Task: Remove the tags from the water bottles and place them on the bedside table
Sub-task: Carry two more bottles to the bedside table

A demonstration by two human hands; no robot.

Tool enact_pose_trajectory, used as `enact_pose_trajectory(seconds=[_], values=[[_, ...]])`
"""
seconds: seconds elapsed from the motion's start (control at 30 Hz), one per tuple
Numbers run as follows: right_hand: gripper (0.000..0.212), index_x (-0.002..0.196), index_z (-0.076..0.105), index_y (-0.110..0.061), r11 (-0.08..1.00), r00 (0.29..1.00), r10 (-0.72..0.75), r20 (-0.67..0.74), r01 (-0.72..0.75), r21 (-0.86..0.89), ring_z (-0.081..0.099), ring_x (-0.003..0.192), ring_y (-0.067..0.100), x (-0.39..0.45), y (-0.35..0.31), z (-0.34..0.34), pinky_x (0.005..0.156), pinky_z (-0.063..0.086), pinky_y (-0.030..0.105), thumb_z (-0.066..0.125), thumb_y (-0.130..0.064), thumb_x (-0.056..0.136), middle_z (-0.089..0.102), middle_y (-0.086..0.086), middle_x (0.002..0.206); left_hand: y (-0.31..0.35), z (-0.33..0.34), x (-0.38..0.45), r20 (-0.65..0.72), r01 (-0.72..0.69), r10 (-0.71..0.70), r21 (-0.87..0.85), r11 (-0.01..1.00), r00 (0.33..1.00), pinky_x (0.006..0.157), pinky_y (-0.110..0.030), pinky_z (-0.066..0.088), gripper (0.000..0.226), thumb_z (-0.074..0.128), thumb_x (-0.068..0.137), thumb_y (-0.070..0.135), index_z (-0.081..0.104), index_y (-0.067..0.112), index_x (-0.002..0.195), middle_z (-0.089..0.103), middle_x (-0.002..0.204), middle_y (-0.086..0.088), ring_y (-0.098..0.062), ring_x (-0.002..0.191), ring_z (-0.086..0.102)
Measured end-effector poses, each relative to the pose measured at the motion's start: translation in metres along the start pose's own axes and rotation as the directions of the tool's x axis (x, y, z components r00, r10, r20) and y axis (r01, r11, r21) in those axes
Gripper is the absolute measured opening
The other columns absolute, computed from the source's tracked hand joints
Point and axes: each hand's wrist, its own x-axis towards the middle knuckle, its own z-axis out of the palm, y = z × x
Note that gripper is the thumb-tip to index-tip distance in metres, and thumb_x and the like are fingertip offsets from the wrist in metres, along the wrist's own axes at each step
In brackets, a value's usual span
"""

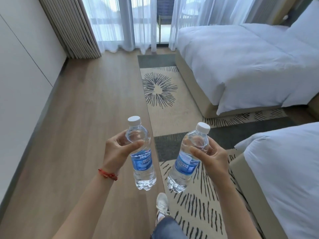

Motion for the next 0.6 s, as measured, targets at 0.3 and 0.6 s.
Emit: enact_pose_trajectory(seconds=[0.3,0.6], values=[[0.043,0.100,0.065,-0.017,1.000,1.000,0.003,-0.027,-0.003,0.008,0.071,0.081,0.013,0.168,-0.014,-0.019,0.067,0.053,0.016,0.076,-0.019,0.059,0.075,-0.004,0.085,0.018,0.053,0.169,0.054,-0.028,0.028,0.008,1.000,0.998,0.068,-0.021,0.053,0.044,0.080,0.053,0.031,0.071,0.015,0.093,0.074,0.087,-0.001,-0.016,0.081,0.068],[0.047,0.104,0.064,-0.013,1.000,0.988,0.024,-0.155,-0.024,0.004,0.070,0.079,0.009,0.294,-0.002,-0.022,0.065,0.052,0.015,0.076,-0.020,0.059,0.075,-0.008,0.083,0.007,0.090,0.329,0.205,0.024,-0.027,0.015,1.000,0.978,0.071,-0.025,0.056,0.044,0.085,0.053,0.017,0.071,0.014,0.094,0.074,0.087,-0.002,-0.017,0.081,0.068]])
